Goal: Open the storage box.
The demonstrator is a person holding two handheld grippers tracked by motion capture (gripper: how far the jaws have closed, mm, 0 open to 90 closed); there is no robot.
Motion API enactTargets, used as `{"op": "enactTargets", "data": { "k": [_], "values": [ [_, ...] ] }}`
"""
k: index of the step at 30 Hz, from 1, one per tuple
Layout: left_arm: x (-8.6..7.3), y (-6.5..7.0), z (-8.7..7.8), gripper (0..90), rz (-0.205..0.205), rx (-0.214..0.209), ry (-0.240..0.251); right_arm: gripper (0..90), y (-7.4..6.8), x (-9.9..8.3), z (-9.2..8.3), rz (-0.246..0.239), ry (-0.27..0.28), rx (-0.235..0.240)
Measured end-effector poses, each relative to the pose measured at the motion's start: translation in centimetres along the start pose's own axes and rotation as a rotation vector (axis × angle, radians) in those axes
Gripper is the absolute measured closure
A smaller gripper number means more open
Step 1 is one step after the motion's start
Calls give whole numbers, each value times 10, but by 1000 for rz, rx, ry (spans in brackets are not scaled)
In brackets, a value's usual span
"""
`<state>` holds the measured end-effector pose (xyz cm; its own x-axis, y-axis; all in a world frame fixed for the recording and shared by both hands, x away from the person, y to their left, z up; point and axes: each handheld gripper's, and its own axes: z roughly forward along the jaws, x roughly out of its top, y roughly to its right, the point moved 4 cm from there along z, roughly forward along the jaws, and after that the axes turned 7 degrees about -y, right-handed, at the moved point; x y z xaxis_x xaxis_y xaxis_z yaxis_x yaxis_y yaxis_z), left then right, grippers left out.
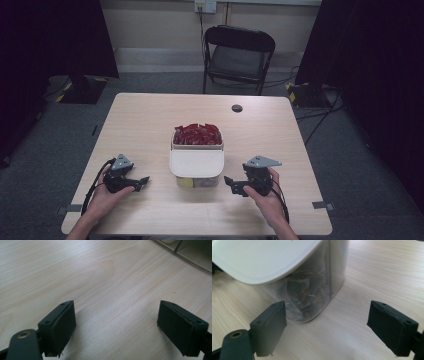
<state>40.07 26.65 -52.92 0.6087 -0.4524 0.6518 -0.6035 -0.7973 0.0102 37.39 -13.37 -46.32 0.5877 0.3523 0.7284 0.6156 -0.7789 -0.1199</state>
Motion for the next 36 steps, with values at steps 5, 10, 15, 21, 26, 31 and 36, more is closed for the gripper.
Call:
{"op": "enactTargets", "data": {
  "k": [5, 10, 15, 21, 26, 31, 36],
  "values": [
    [0, 0, 0, 148, 0, 0, 0, 149, -12, 1, 6, -10, -6, 25],
    [0, 0, 0, 148, 0, 0, 0, 150, -16, 2, 11, -11, -11, 39],
    [0, 0, 0, 148, 0, -1, 1, 151, -19, 5, 13, -16, -8, 44],
    [0, 0, 0, 148, 0, 0, 0, 148, -22, 8, 15, -17, -7, 55],
    [0, 0, 0, 148, 0, -1, 0, 148, -21, 11, 14, -8, 3, 50],
    [0, 0, 0, 148, 1, -1, 0, 142, -20, 13, 14, 4, 7, 46],
    [0, 0, 0, 148, 0, -1, 0, 142, -21, 14, 15, -4, 8, 52]
  ]
}}
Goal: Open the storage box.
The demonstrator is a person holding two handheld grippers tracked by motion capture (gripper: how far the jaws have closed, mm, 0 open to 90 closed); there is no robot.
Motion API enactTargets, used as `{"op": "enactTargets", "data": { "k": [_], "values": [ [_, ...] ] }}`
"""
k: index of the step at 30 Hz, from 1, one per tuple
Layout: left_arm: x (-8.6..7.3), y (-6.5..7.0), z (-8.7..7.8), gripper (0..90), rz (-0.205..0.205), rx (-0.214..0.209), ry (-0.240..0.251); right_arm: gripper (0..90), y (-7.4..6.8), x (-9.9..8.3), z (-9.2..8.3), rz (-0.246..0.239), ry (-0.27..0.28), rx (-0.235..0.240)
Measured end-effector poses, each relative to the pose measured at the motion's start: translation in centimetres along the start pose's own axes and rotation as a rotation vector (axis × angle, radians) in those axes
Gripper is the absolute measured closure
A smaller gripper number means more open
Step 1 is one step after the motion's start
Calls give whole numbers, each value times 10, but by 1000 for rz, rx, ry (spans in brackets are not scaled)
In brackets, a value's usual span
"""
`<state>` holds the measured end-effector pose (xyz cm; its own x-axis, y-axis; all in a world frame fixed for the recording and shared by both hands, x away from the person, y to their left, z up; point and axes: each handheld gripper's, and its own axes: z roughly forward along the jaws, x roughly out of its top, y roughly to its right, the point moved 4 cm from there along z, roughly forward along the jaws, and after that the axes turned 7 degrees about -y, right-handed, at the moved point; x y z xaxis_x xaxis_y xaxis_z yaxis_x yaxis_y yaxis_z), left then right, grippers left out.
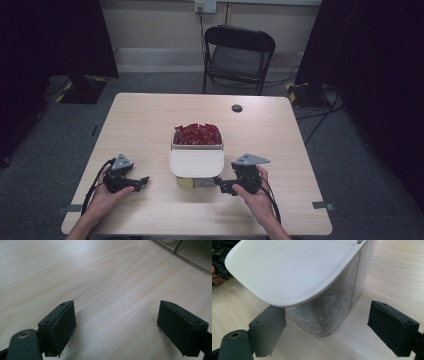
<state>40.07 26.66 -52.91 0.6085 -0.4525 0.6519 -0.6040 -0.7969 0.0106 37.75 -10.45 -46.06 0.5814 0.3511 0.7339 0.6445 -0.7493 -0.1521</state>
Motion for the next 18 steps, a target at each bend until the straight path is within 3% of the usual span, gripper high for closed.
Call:
{"op": "enactTargets", "data": {
  "k": [18],
  "values": [
    [0, 0, 0, 148, 0, -1, -1, 138, -5, 7, -2, 2, 31, 17]
  ]
}}
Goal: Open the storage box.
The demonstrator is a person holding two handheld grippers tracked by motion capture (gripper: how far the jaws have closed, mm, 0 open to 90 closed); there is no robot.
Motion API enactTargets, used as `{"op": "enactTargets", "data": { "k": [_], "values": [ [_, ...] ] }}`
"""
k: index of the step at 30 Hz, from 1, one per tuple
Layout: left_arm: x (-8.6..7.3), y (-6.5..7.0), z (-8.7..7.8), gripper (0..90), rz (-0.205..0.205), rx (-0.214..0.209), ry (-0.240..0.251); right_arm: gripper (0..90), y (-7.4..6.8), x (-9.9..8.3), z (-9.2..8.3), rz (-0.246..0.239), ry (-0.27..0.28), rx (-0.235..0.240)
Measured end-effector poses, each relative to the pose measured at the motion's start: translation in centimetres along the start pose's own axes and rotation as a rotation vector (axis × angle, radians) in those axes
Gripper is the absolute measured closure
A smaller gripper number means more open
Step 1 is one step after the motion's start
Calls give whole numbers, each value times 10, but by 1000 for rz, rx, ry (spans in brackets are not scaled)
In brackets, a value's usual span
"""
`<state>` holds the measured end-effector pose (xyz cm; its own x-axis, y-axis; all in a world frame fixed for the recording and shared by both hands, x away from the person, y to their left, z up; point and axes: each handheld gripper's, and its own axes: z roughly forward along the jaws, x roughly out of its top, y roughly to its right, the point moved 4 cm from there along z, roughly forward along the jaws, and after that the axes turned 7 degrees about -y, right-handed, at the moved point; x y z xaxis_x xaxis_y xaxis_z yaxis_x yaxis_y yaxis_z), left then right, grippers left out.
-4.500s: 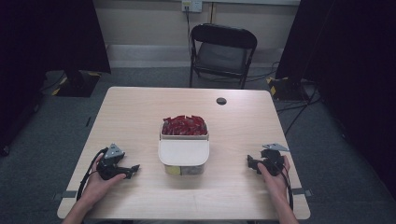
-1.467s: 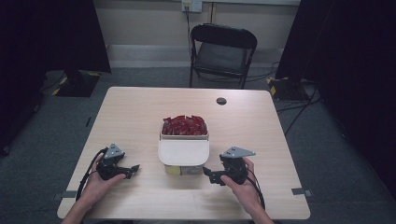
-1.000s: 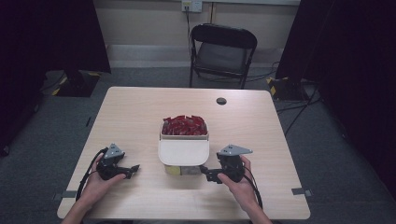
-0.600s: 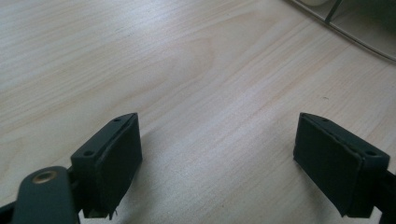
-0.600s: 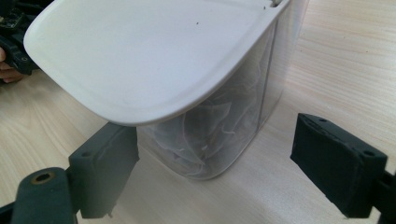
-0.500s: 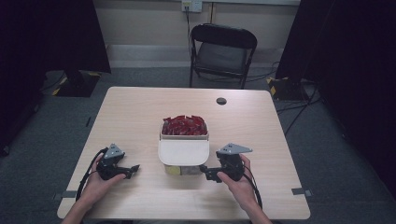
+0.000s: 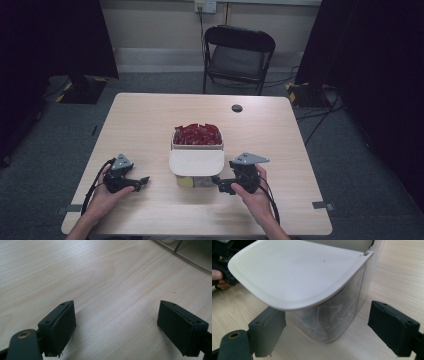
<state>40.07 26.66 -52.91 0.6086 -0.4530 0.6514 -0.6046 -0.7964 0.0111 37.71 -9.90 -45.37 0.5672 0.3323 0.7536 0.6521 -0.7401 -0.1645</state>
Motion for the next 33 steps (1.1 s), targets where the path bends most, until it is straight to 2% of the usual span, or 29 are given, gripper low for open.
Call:
{"op": "enactTargets", "data": {
  "k": [5, 17, 33],
  "values": [
    [0, 0, 0, 148, 0, 0, 0, 140, 1, 2, -1, 13, 12, -3],
    [0, 0, 0, 148, -1, 0, 1, 142, 1, 4, -2, 4, 3, -1],
    [0, 0, 0, 148, 2, -1, -1, 138, 2, 15, -1, 5, 7, 24]
  ]
}}
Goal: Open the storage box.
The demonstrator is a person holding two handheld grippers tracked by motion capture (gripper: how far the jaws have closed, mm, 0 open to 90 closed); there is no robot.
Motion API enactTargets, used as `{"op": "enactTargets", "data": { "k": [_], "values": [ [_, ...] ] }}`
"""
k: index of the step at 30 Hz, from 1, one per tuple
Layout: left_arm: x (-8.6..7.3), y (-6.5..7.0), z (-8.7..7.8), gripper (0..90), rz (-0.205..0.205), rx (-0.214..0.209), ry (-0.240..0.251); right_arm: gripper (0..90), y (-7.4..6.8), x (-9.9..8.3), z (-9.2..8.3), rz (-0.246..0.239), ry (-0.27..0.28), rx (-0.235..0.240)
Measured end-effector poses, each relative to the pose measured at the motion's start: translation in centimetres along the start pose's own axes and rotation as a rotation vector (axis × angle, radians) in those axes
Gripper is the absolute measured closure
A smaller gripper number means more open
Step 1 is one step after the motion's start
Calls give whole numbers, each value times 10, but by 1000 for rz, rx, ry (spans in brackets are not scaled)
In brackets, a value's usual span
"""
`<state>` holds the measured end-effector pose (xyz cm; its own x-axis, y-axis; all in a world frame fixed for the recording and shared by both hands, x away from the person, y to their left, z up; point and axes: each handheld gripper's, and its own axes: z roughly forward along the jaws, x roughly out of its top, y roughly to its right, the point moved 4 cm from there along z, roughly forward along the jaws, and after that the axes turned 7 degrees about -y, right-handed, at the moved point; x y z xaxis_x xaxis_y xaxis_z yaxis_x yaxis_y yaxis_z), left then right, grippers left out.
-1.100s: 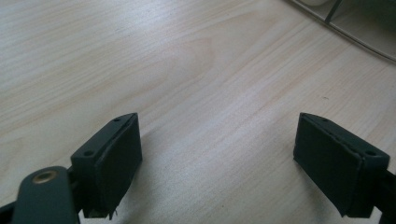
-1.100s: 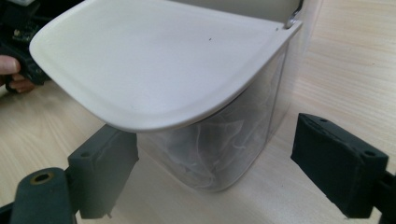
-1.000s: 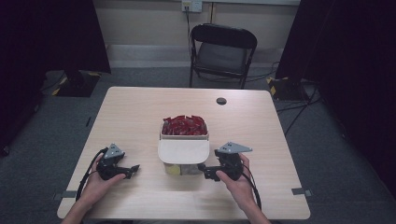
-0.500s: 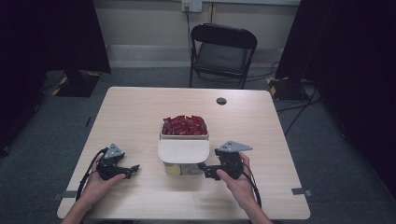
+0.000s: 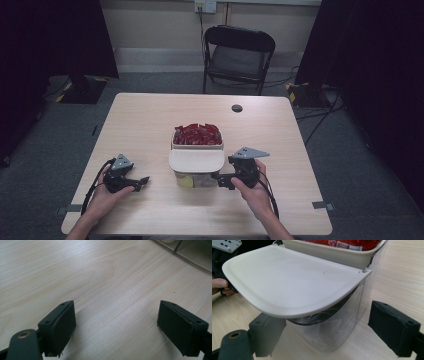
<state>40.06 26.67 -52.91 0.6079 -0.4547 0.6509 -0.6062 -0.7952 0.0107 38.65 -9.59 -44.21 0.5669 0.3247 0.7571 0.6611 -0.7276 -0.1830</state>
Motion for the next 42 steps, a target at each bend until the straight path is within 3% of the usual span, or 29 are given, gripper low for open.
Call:
{"op": "enactTargets", "data": {
  "k": [9, 30, 42],
  "values": [
    [0, 0, 0, 148, 1, 0, 0, 140, 1, 10, -1, -14, 8, -8],
    [0, 0, 0, 148, 1, -1, 0, 146, 8, 29, 1, 16, 65, 6],
    [0, 0, 0, 148, 0, -1, 0, 145, 11, 36, 5, 12, 56, 26]
  ]
}}
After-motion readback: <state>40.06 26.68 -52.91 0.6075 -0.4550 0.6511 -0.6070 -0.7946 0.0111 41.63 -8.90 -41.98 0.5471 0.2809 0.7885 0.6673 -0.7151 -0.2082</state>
